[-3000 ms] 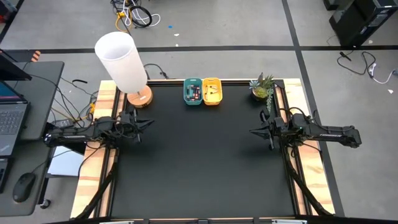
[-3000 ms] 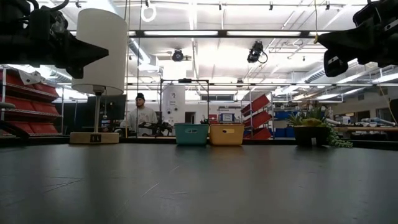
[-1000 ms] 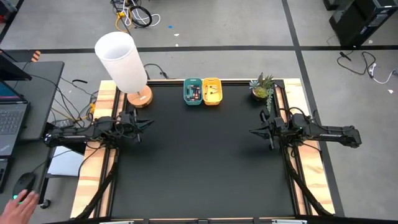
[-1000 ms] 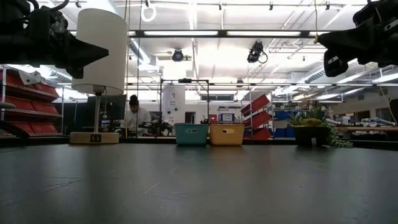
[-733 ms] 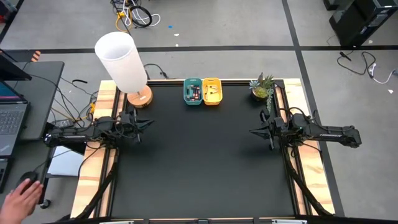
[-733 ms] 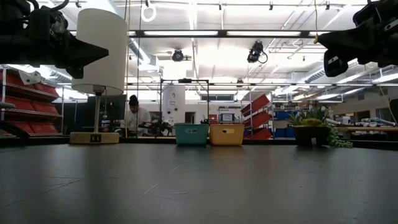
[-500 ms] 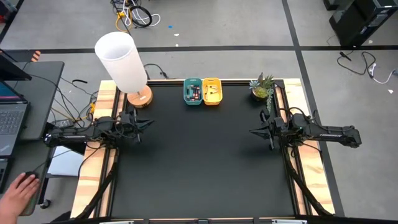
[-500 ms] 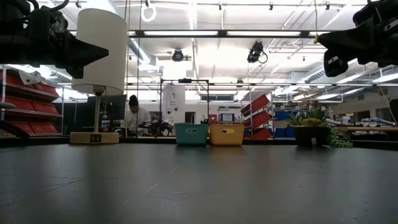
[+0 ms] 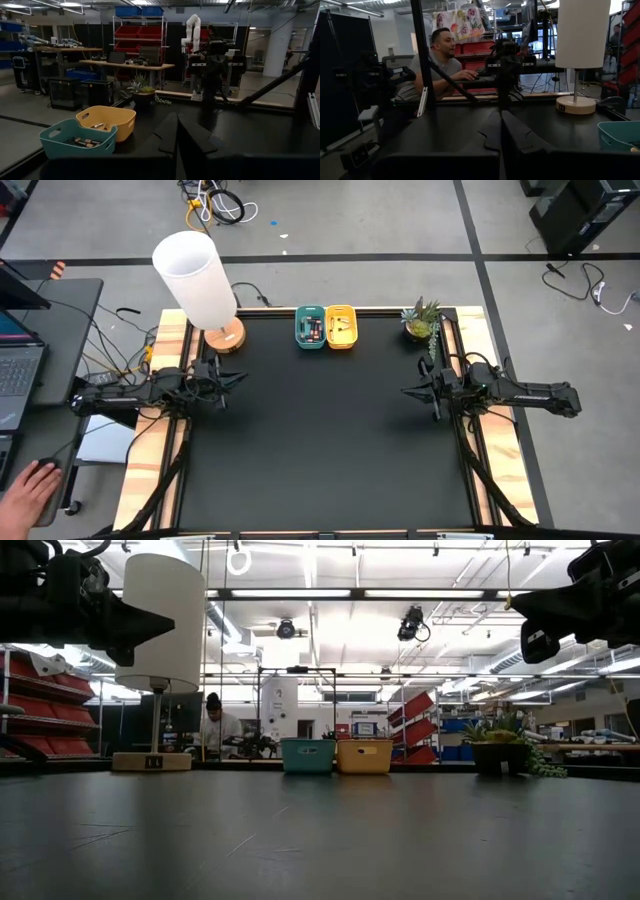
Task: Sort batteries
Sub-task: Return to Home Position
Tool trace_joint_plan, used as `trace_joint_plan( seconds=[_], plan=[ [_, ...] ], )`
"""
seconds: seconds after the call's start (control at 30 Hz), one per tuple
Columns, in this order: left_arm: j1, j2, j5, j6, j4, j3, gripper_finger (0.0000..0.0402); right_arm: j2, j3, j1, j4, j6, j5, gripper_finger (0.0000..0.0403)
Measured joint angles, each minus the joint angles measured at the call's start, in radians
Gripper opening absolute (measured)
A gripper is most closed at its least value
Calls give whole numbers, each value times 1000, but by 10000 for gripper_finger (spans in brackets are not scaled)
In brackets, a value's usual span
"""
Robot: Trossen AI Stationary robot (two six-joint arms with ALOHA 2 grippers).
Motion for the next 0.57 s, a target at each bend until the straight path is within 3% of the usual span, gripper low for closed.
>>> trace_joint_plan(
  seconds=[0.57],
  plan=[
    [0,0,0,0,0,0,26,0,0,0,0,0,0,0]
  ],
)
